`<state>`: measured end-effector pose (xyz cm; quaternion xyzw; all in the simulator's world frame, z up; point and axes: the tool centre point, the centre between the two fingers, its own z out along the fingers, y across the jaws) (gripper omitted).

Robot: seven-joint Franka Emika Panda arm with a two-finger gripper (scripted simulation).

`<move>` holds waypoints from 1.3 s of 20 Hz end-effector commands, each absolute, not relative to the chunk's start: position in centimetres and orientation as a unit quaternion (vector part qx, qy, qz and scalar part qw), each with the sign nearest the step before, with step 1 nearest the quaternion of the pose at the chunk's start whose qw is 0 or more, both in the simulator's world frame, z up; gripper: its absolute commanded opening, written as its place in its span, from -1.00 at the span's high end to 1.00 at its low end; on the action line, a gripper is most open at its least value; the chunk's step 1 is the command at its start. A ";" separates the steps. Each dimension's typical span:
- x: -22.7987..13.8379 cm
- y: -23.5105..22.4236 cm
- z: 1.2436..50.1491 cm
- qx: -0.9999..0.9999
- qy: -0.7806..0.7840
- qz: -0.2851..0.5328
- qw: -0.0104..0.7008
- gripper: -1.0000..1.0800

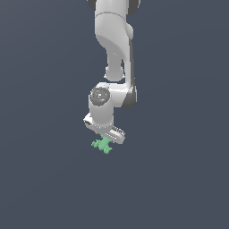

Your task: Pick up the object and move it to a goal position.

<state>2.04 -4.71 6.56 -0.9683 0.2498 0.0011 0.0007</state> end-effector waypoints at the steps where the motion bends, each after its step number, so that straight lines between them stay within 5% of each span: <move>1: 2.1 -4.9 6.4 -0.967 0.256 0.000 0.000 -0.92; 21: 2.1 -4.9 1.3 -0.967 0.257 0.000 0.000 -0.92; 22: 2.1 -4.9 1.3 -0.967 0.257 0.000 0.000 1.00; 26: 2.1 -4.9 1.3 -0.967 0.257 0.000 0.000 1.00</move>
